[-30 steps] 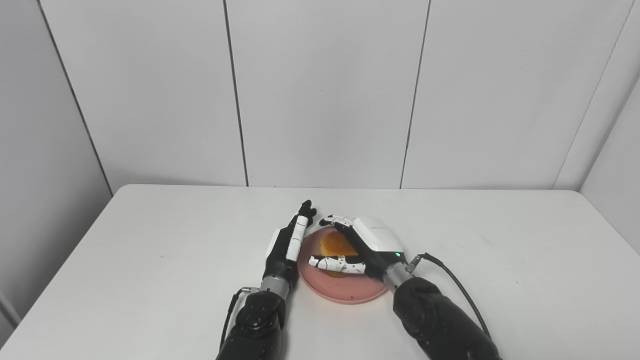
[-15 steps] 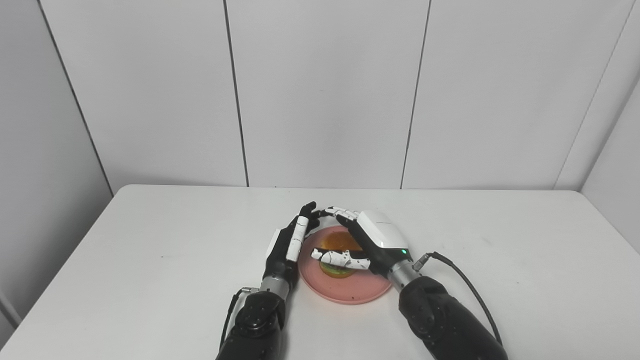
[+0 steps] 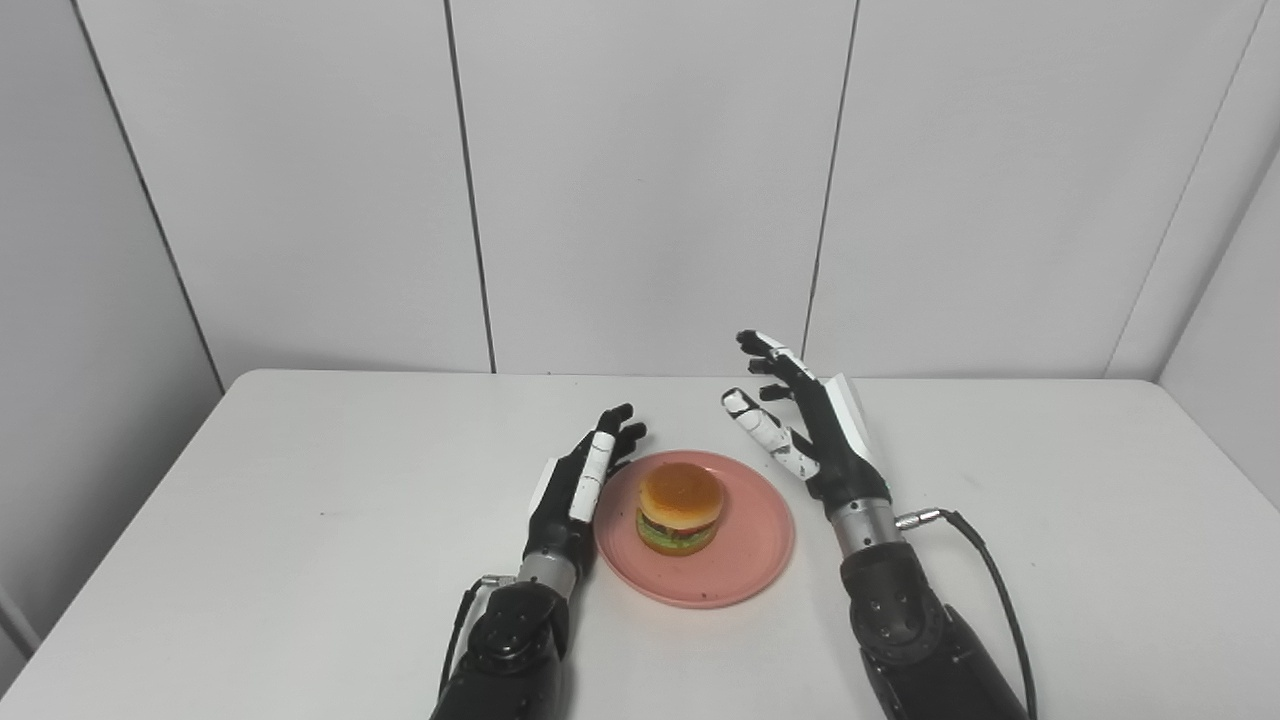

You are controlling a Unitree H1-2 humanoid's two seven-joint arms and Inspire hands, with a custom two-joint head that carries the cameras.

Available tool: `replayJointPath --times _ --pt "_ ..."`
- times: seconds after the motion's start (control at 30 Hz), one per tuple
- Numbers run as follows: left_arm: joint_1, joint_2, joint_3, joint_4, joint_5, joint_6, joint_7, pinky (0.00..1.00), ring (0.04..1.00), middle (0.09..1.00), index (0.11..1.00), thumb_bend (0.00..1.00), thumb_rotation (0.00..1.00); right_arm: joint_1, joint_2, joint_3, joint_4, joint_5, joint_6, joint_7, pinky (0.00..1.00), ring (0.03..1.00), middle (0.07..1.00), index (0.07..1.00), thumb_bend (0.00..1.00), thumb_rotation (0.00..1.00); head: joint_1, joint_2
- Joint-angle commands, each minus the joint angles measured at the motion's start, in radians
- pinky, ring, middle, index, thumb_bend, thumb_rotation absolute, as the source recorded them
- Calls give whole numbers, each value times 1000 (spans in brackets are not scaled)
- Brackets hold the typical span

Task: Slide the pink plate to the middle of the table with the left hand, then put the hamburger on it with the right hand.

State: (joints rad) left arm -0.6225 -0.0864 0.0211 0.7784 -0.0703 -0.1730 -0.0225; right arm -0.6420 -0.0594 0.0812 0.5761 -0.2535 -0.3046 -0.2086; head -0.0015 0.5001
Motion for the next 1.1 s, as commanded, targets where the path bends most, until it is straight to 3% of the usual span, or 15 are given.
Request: replayJointPath --times 0.0,0.2,0.37,0.53,0.8,1.07 --pt "15 -5 -5 24 16 11 19 961 946 905 872 844 970 -26 17 -38 -3 83 -74 8 768 842 870 867 778 1000 1 1" --pt "18 -7 -14 28 67 -34 92 1000 999 984 902 845 993 -9 74 -156 42 249 2 3 833 858 869 870 804 1000 0 4" --pt "13 -6 -24 53 109 -75 141 1000 1000 1000 946 895 1000 -3 85 -204 87 314 40 10 875 880 899 895 816 1000 0 6" --pt "9 -11 -20 63 106 -89 154 1000 1000 1000 976 927 1000 6 70 -202 117 334 59 37 930 912 920 896 762 1000 -1 8" --pt "11 -14 -10 54 100 -96 153 1000 1000 1000 982 931 999 24 48 -182 101 328 137 79 985 947 935 903 794 1000 -1 8" --pt "9 -13 3 61 93 -98 156 1000 1000 1000 990 905 1000 34 24 -128 98 280 132 116 973 941 914 886 793 1000 7 9"
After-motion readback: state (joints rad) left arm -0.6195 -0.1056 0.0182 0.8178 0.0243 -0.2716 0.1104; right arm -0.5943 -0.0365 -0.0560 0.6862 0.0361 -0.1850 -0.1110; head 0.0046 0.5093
